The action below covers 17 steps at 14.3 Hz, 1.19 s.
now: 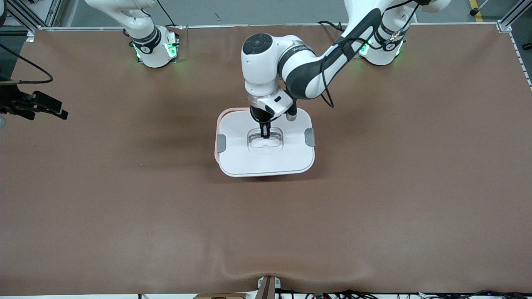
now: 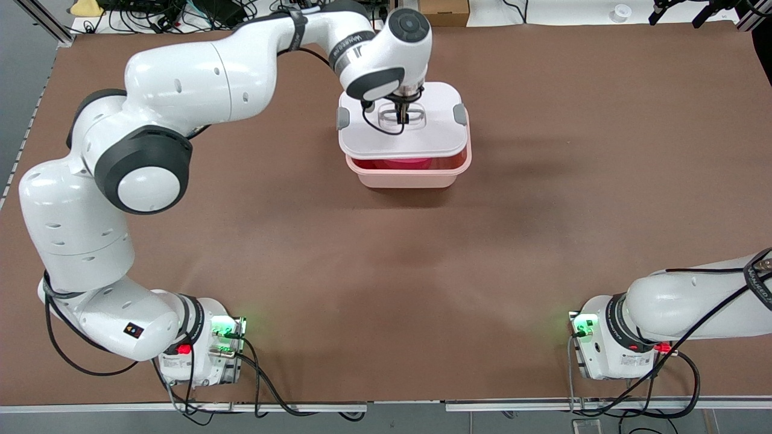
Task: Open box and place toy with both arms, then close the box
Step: 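Lower the white lid onto the box and press it with the left gripper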
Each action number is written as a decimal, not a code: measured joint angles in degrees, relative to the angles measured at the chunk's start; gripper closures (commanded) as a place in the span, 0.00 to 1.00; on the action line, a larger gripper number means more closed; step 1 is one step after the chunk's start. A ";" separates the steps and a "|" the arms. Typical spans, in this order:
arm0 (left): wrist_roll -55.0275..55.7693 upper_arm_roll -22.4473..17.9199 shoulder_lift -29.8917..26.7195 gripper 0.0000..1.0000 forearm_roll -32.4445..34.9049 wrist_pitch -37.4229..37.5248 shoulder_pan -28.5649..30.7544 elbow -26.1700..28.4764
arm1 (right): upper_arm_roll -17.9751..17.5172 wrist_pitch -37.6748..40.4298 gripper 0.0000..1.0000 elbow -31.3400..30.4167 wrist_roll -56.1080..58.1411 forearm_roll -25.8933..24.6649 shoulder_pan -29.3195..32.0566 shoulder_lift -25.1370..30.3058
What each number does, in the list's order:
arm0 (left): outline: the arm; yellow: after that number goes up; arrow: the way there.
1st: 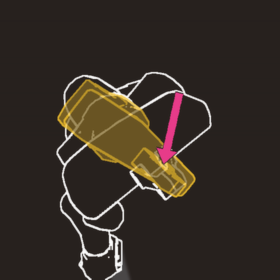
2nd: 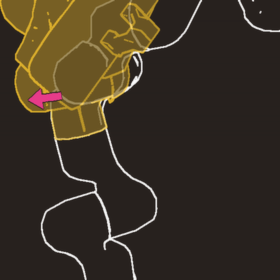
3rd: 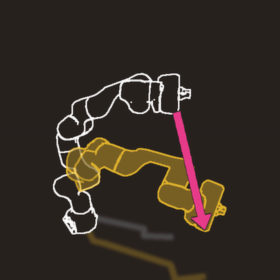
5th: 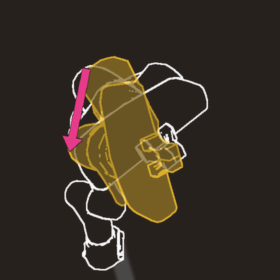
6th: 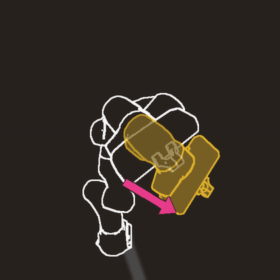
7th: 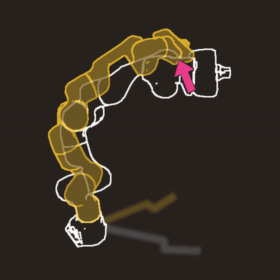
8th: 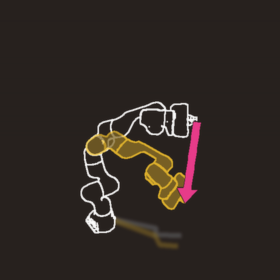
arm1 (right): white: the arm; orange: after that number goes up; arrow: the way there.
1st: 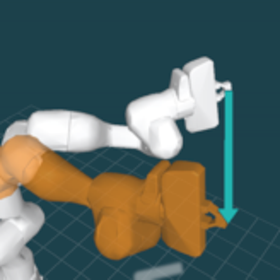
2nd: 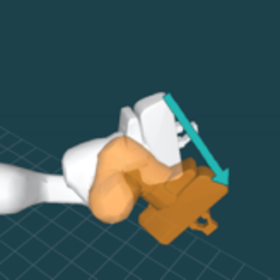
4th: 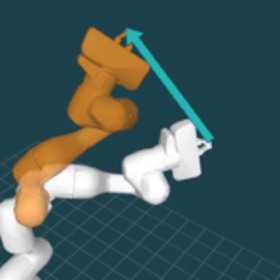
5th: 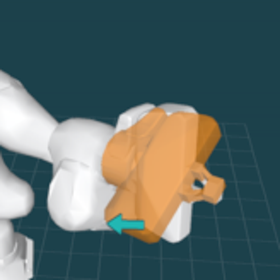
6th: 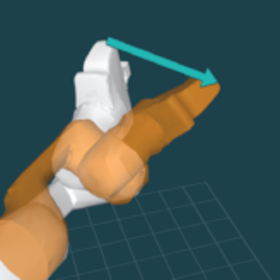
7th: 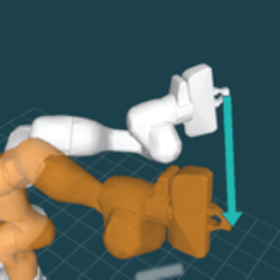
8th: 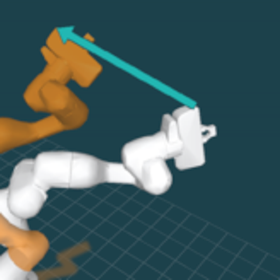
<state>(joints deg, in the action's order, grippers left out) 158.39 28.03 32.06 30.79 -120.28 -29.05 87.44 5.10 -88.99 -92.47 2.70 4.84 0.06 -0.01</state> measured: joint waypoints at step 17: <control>0.91 -0.01 -0.01 1.00 1.37 -1.80 -2.50 2.60 | -0.39 -0.71 0.00 -0.18 -0.19 -5.30 0.17 0.06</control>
<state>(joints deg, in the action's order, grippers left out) 159.30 28.02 32.05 32.16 -122.08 -31.55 90.04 4.71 -89.69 -92.65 2.51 -0.46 0.23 0.05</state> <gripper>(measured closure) 0.930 0.000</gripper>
